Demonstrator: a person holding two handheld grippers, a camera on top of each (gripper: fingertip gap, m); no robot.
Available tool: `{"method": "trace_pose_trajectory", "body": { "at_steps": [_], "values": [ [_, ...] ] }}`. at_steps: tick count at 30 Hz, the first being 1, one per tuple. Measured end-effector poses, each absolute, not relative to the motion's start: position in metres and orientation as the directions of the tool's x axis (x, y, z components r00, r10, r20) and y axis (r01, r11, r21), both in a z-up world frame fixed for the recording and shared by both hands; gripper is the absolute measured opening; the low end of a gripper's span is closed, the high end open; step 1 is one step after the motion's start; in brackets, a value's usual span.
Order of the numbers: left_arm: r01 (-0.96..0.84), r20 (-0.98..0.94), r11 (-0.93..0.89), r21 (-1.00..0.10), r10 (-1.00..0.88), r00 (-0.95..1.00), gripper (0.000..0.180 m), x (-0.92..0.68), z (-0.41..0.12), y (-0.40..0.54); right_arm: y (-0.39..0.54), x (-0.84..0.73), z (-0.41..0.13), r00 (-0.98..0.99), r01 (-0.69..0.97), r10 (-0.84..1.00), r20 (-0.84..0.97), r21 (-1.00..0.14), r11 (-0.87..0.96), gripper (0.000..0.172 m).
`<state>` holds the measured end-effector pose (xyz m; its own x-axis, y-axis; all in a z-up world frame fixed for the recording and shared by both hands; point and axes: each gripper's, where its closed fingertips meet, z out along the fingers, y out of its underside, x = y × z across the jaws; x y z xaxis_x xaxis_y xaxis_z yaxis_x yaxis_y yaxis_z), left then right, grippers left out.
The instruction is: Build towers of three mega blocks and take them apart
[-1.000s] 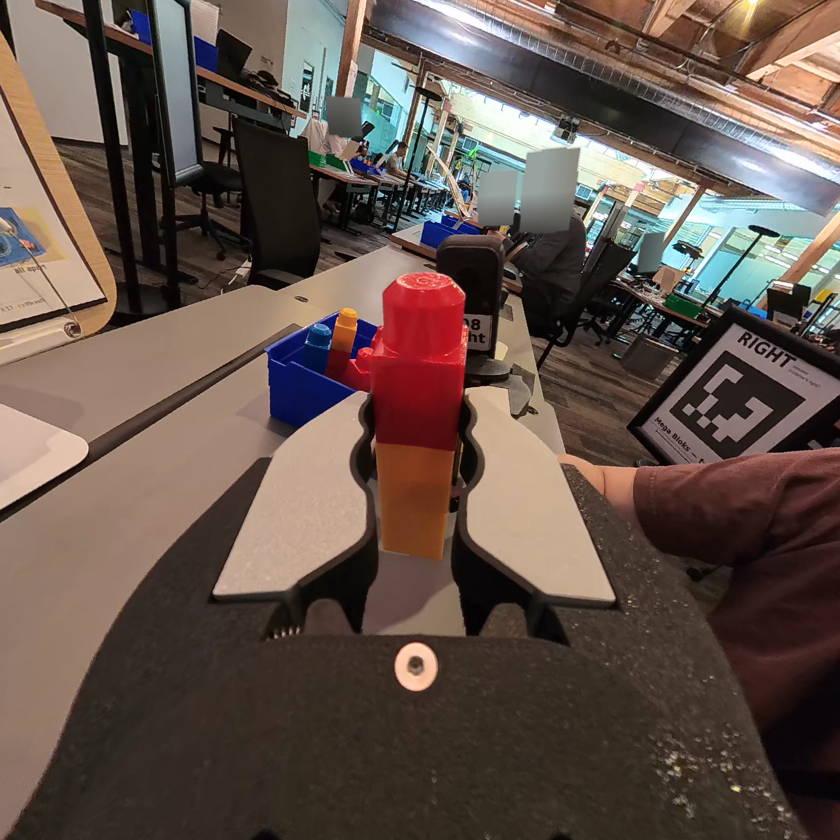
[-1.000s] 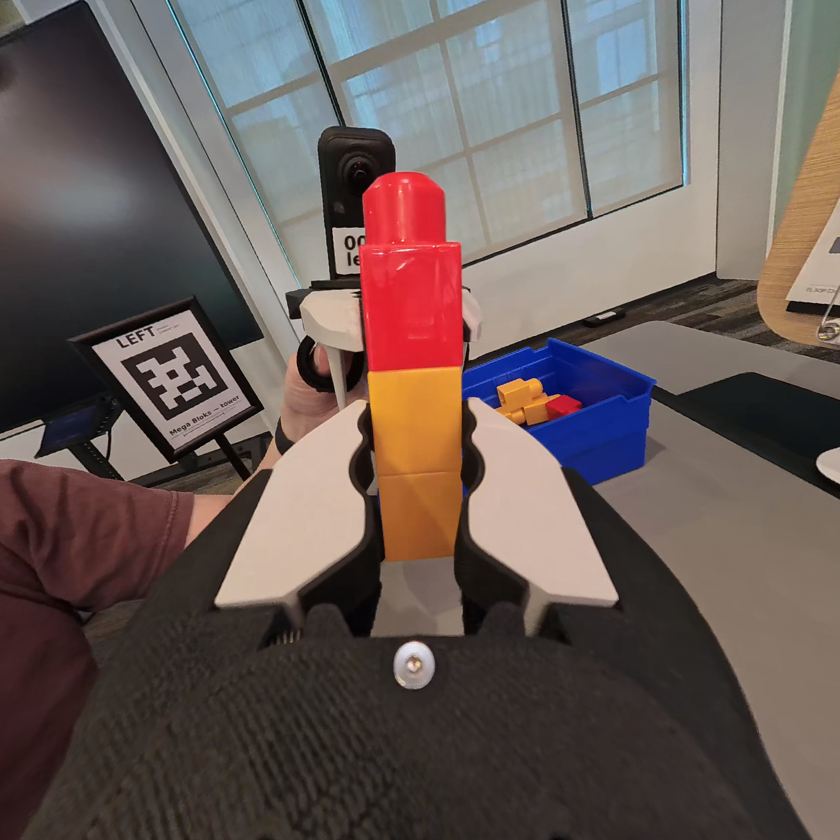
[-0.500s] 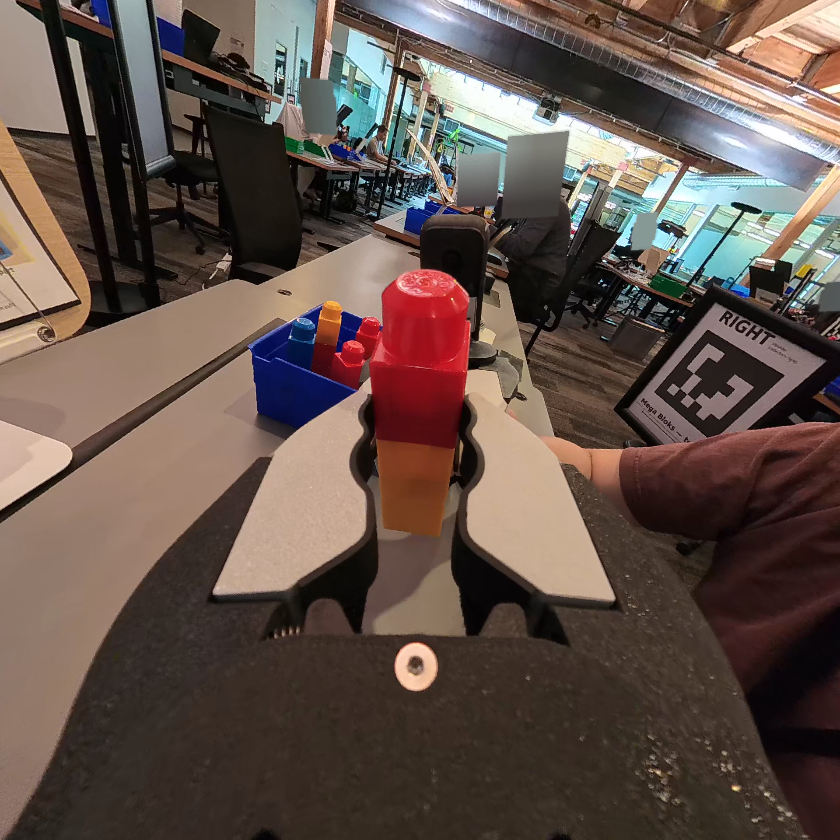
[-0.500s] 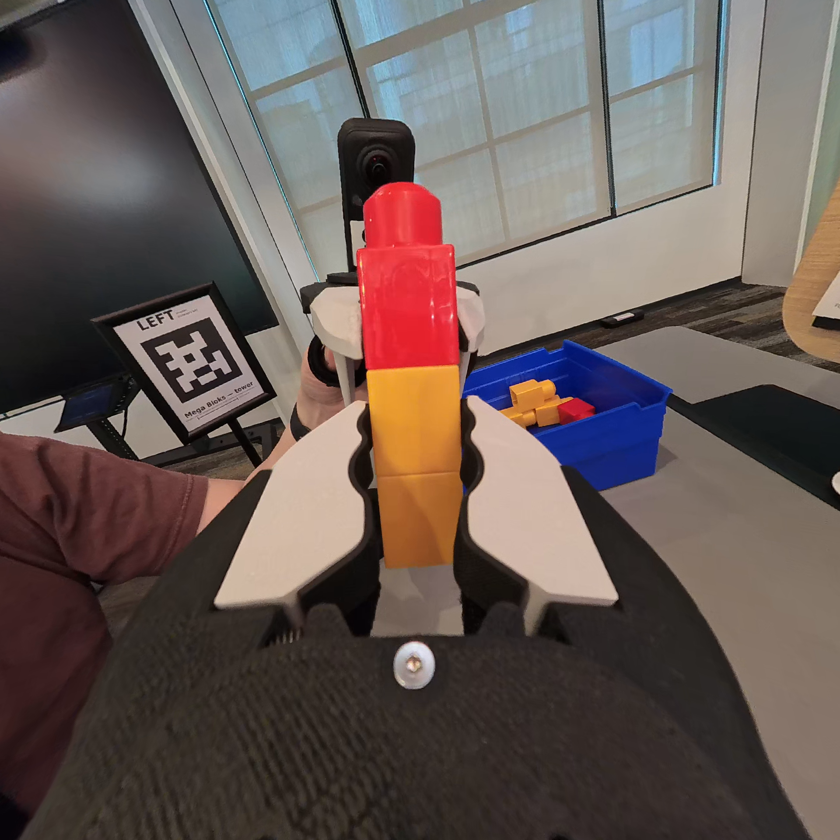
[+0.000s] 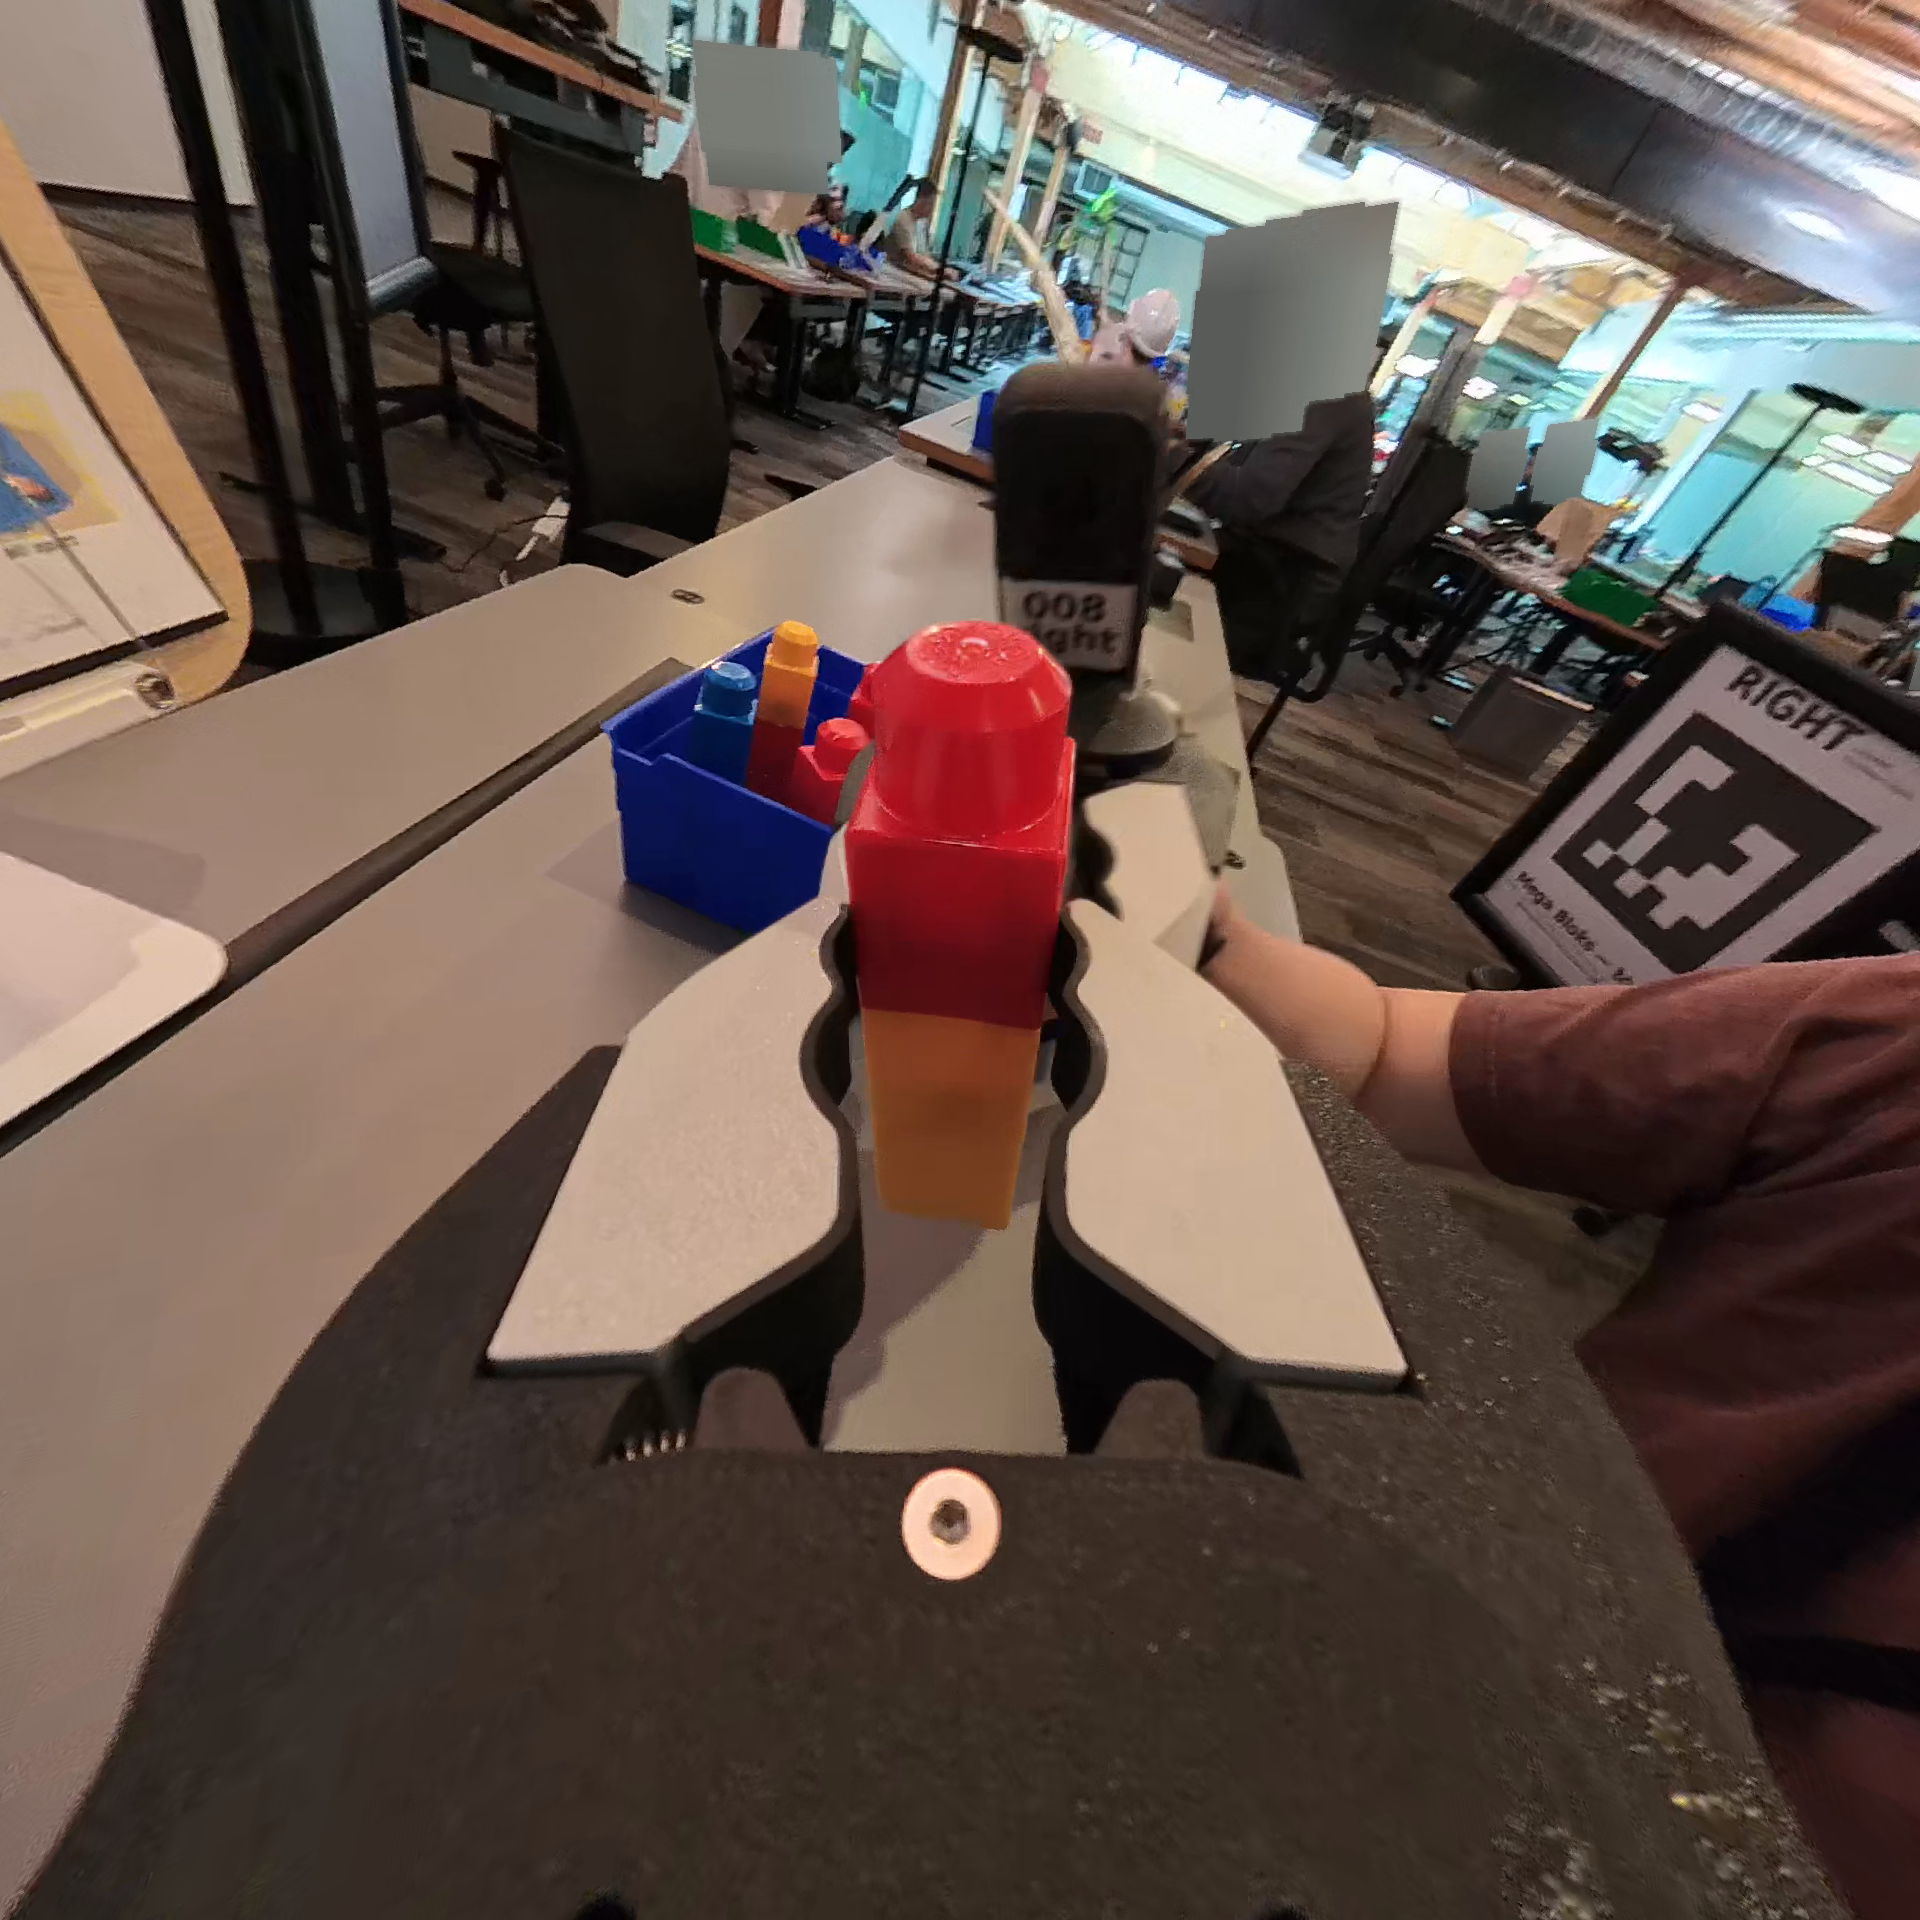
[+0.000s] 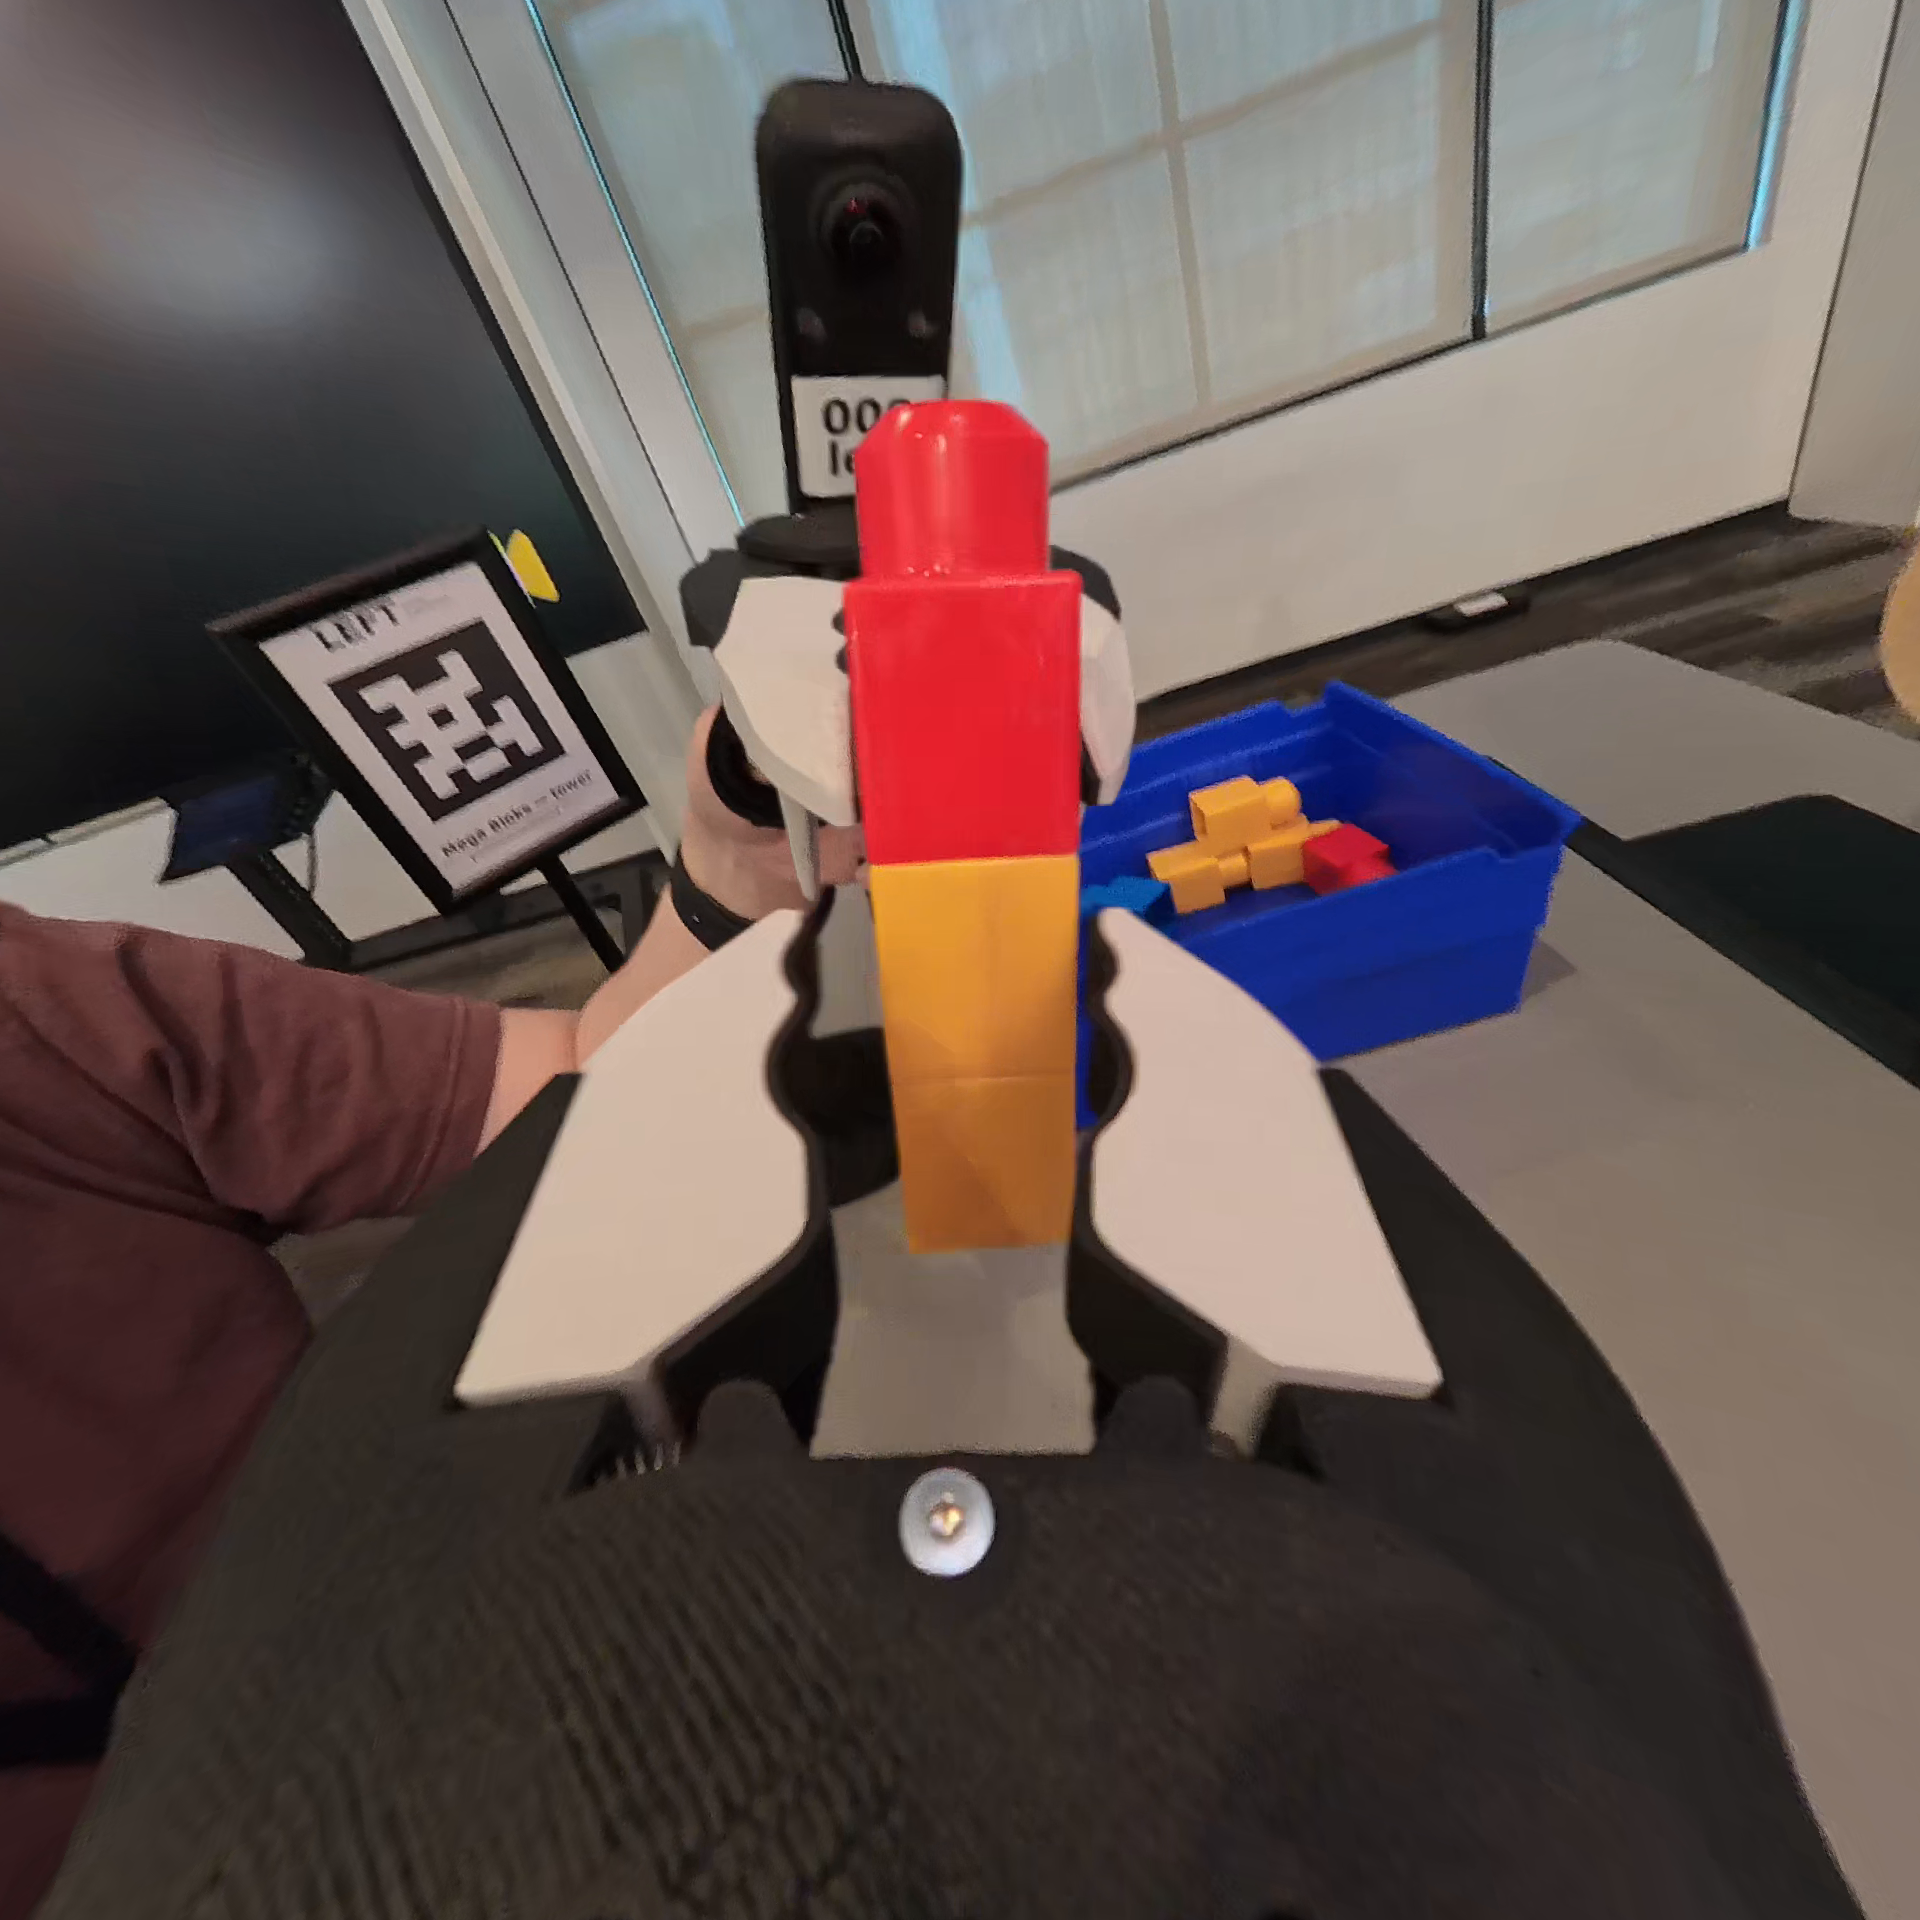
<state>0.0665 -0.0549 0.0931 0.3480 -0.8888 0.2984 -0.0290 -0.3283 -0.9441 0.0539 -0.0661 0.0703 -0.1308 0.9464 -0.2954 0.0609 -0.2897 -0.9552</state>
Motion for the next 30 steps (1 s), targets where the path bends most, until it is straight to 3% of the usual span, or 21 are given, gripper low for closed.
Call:
{"method": "trace_pose_trajectory", "body": {
  "at_steps": [1,8,9,10,12,15,18,21,24,27,30],
  "values": [
    [-0.039,0.285,-0.32,-0.947,-0.887,0.363,0.035,0.066,0.092,-0.053,-0.063,0.057,0.069,-0.099,0.092,0.954,-0.282,-0.958,-0.273,0.058],
    [-0.092,0.281,-0.332,-0.939,-0.892,0.354,0.035,0.074,0.083,-0.056,-0.065,0.061,0.053,-0.062,0.239,0.973,-0.224,-0.95,-0.203,0.056],
    [-0.1,0.285,-0.337,-0.936,-0.894,0.345,0.035,0.076,0.081,-0.057,-0.066,0.06,0.052,-0.072,0.236,0.973,-0.221,-0.951,-0.198,0.053],
    [-0.102,0.29,-0.34,-0.935,-0.898,0.331,0.035,0.078,0.081,-0.059,-0.067,0.059,0.052,-0.085,0.231,0.971,-0.221,-0.953,-0.197,0.037],
    [-0.109,0.285,-0.336,-0.936,-0.9,0.331,0.035,0.077,0.081,-0.06,-0.069,0.06,0.052,-0.118,0.228,0.959,-0.257,-0.947,-0.226,0.036],
    [-0.062,0.294,-0.331,-0.942,-0.896,0.333,0.053,0.072,0.093,-0.061,-0.066,0.064,0.056,-0.135,0.198,0.95,-0.28,-0.947,-0.251,0.036],
    [-0.043,0.235,-0.29,-0.956,-0.844,0.482,0.061,0.049,0.099,-0.045,-0.06,0.069,0.06,-0.146,0.164,0.941,-0.305,-0.945,-0.281,0.036],
    [-0.023,0.104,-0.18,-0.983,-0.664,0.741,0.066,0.006,0.109,-0.015,-0.046,0.075,0.062,-0.088,0.12,0.952,-0.292,-0.952,-0.281,0.036],
    [-0.073,-0.034,-0.111,-0.991,-0.318,0.947,0.071,-0.05,0.111,0.008,-0.033,0.083,0.075,0.002,0.042,0.971,-0.24,-0.97,-0.24,0.036],
    [-0.153,-0.149,-0.136,-0.979,-0.037,0.988,0.074,-0.09,0.104,0.017,-0.025,0.097,0.095,0.128,-0.013,0.982,-0.14,-0.99,-0.14,0.036],
    [-0.198,-0.211,-0.152,-0.968,0.072,0.975,0.077,-0.106,0.098,0.022,-0.027,0.116,0.117,0.253,-0.018,0.967,-0.027,-1.0,-0.023,0.036]
  ]
}}
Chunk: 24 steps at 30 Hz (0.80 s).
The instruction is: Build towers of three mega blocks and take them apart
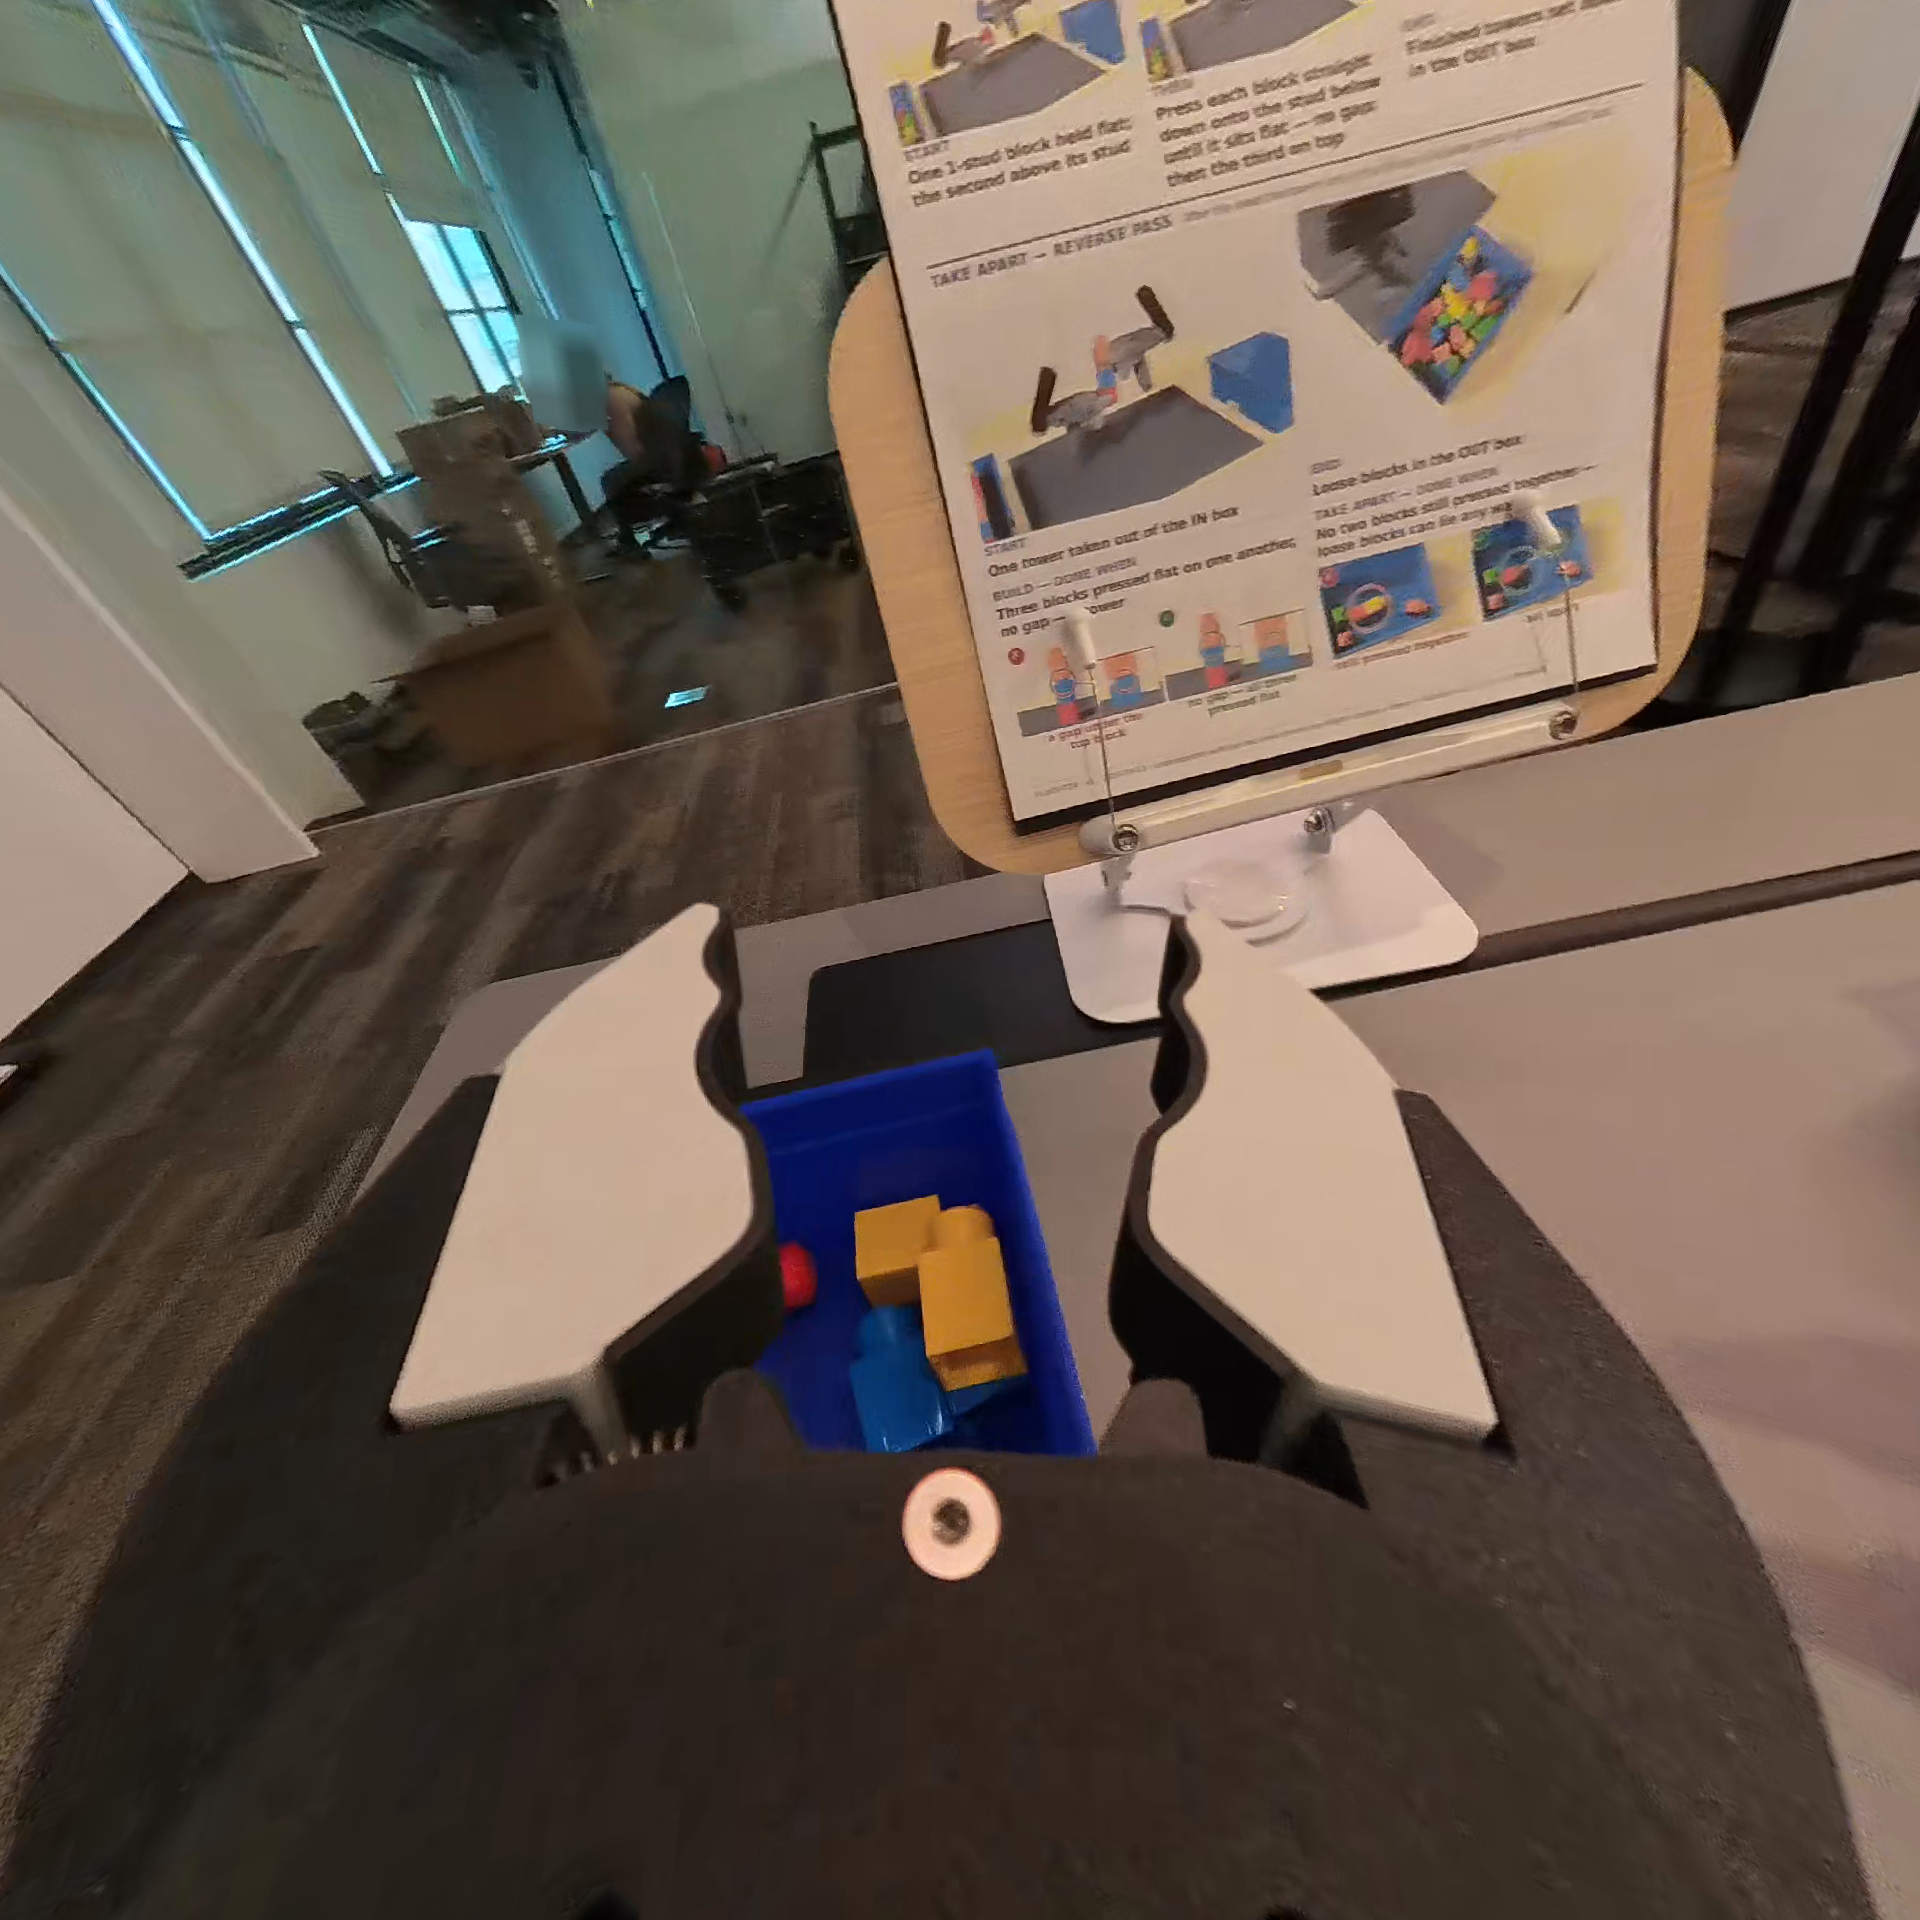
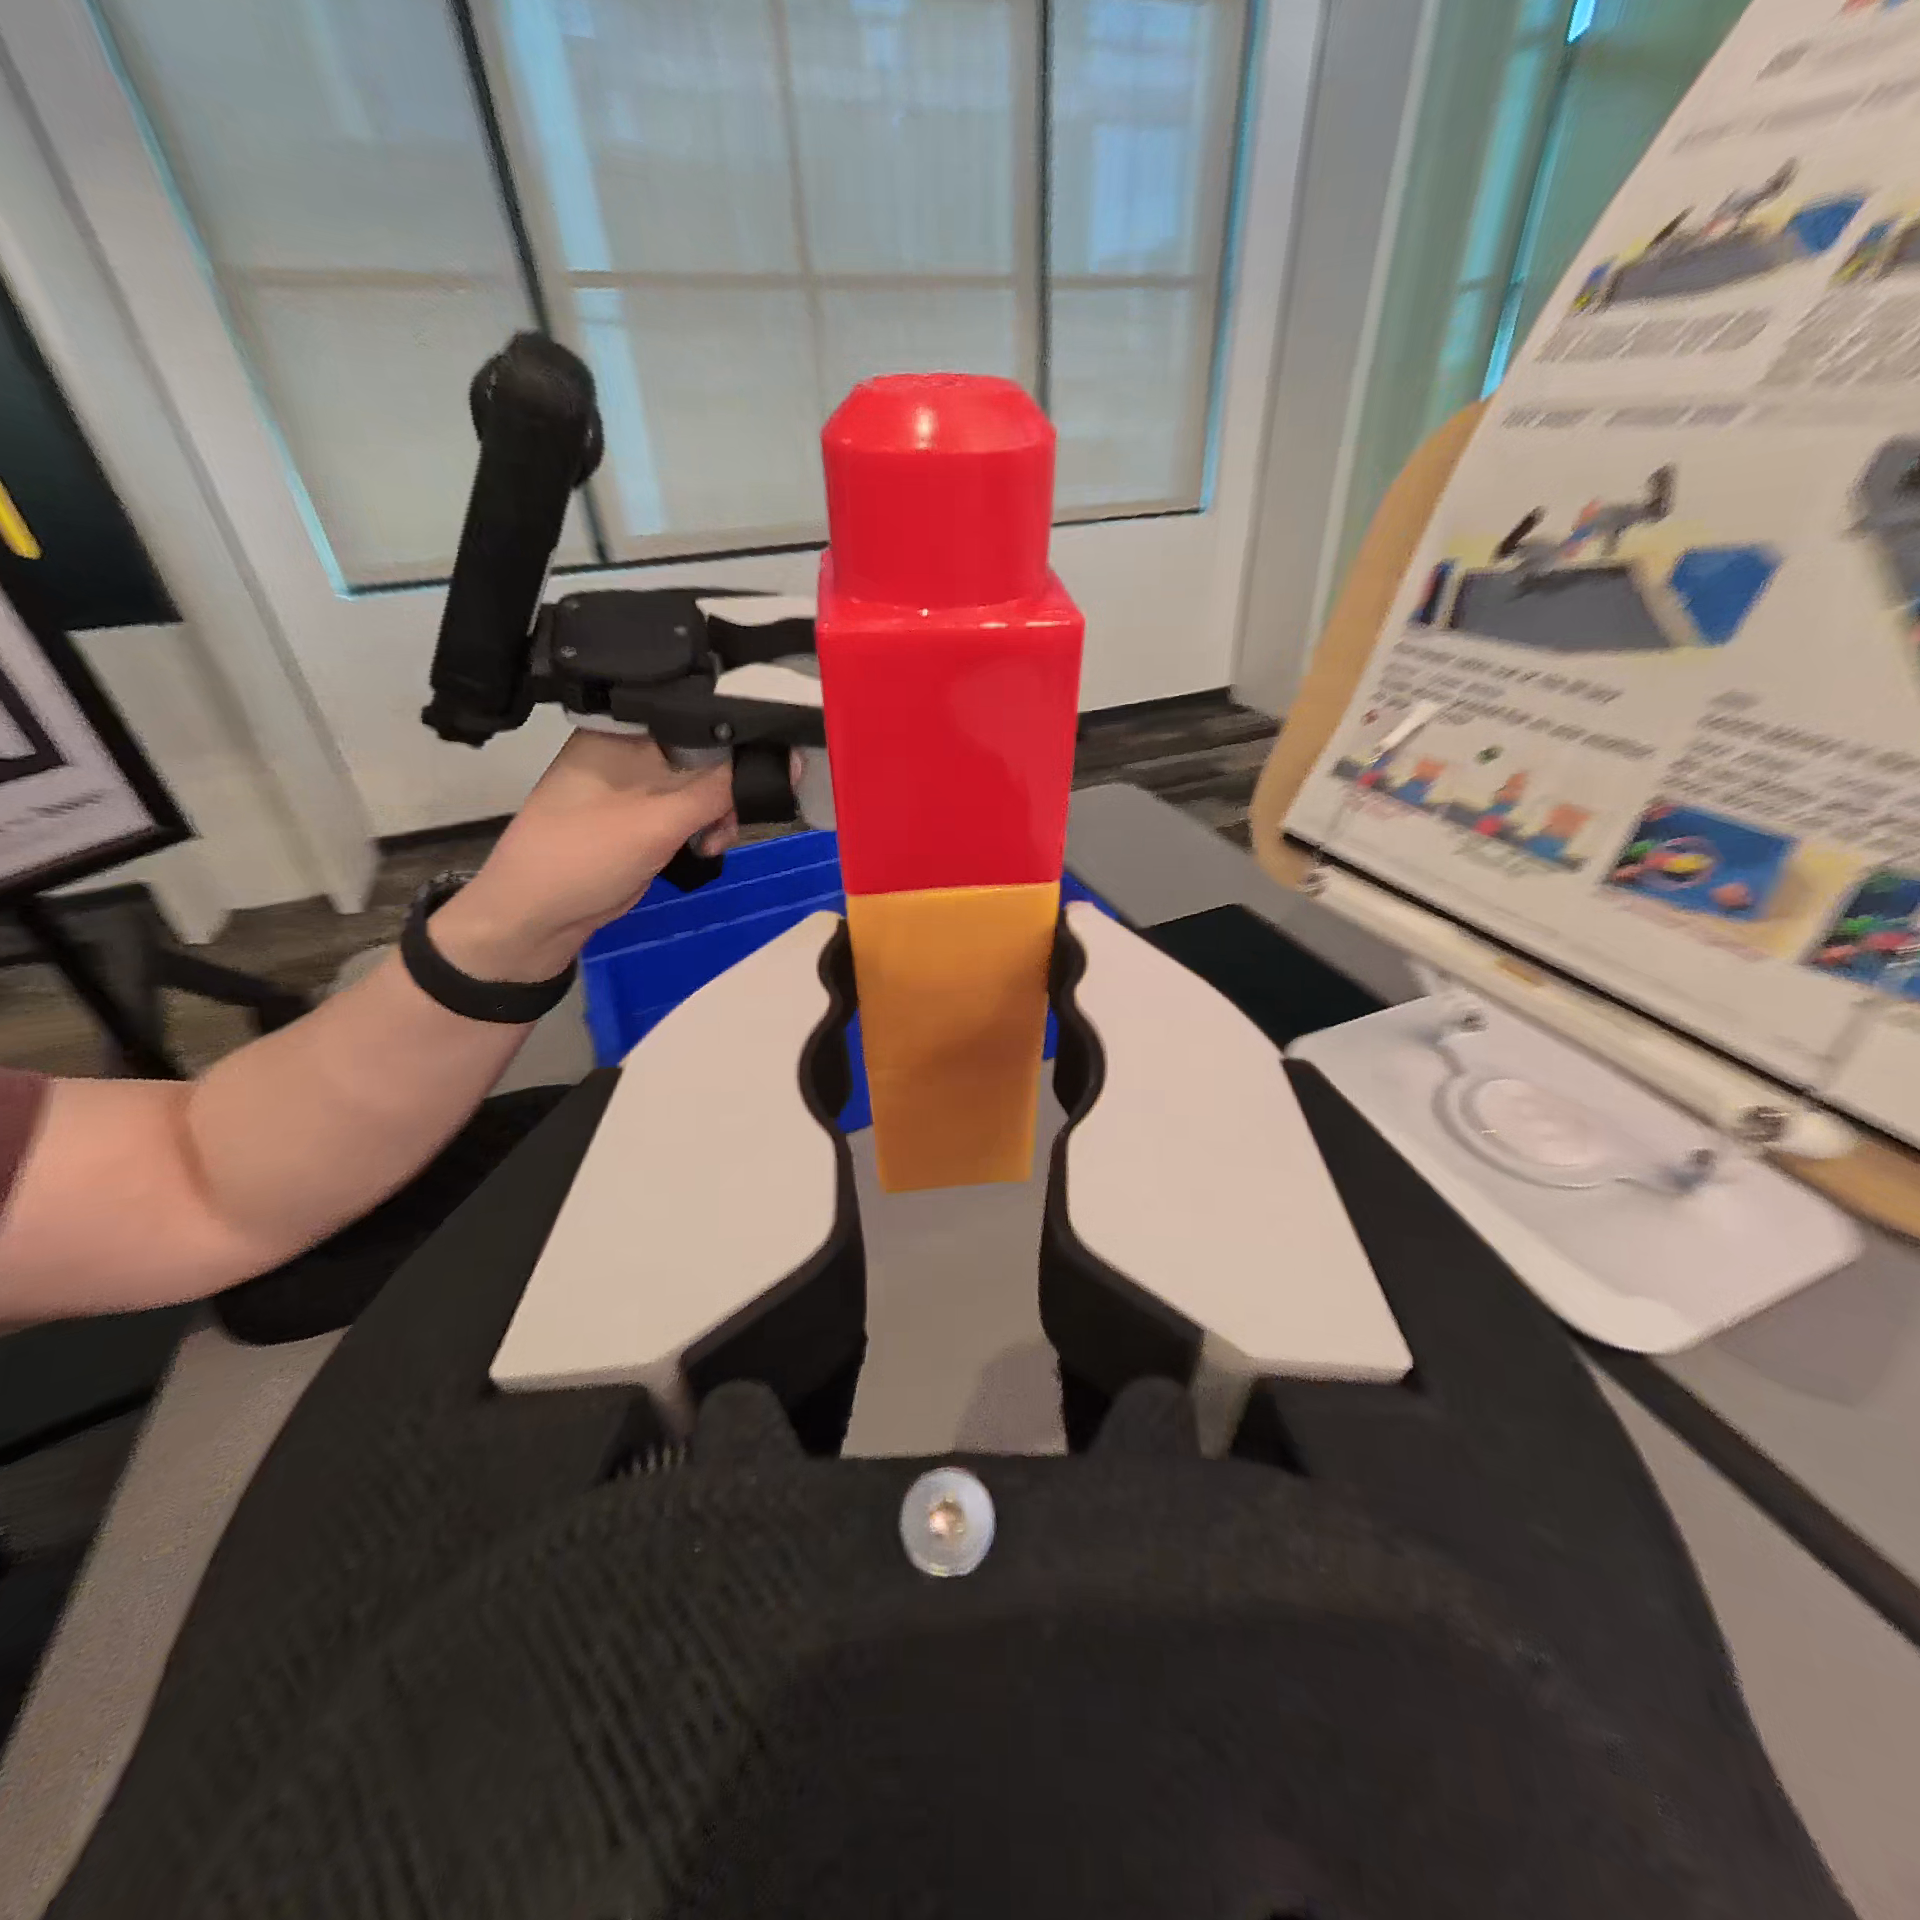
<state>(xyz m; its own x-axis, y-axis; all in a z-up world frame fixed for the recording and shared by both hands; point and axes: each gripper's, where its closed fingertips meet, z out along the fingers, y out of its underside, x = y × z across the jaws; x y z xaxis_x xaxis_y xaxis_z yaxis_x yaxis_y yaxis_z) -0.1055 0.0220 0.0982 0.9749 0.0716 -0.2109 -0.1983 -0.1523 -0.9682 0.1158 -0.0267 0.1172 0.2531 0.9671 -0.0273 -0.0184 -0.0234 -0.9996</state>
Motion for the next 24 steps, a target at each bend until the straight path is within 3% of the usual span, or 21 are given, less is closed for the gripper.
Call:
{"method": "trace_pose_trajectory", "body": {
  "at_steps": [8,24],
  "values": [
    [-0.154,-0.161,-0.082,-0.985,0.091,0.983,0.077,-0.109,0.106,0.02,-0.029,0.202,0.15,0.594,0.013,0.799,0.095,-0.994,0.108,0.036],
    [-0.142,-0.143,-0.052,-0.989,0.011,0.99,0.077,-0.088,0.117,0.01,-0.003,0.364,0.021,0.835,-0.043,0.541,-0.097,-0.993,-0.112,0.036]
  ]
}}
